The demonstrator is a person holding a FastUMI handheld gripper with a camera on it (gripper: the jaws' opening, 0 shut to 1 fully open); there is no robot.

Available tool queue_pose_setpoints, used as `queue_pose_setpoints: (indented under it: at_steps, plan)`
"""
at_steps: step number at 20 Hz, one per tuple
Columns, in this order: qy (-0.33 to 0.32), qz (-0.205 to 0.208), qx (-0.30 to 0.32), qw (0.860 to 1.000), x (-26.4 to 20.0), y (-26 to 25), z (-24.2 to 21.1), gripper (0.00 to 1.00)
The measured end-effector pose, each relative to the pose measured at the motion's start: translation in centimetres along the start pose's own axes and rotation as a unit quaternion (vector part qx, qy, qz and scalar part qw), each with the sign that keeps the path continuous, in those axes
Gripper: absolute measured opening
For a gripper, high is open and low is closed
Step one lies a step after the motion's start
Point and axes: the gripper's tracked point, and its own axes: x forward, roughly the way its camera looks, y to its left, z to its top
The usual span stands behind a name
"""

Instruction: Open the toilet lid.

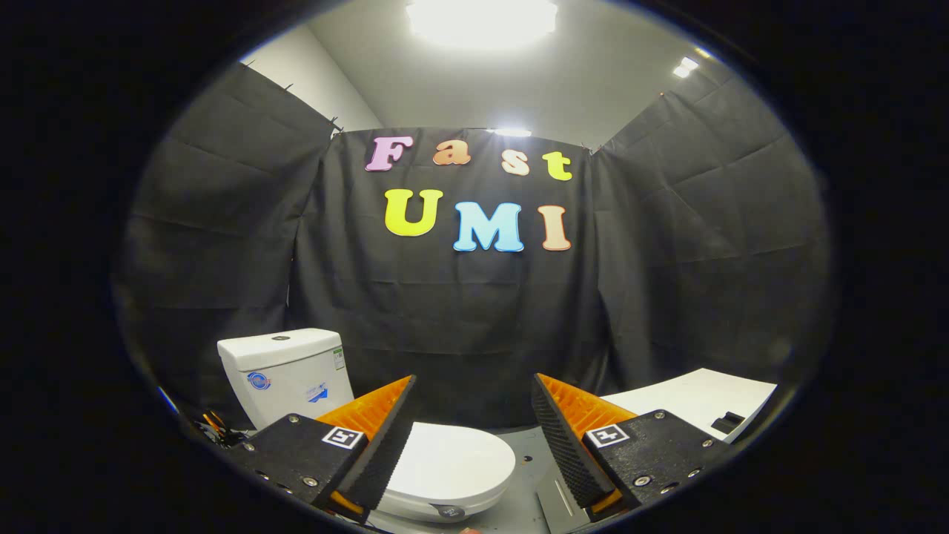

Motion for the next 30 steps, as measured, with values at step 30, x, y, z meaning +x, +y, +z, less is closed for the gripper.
queue_pose_setpoints:
  at_steps: [30]
  plan:
    - [0.297,-0.057,0.425,0.853,-0.2,5.8,-33.0,0.94]
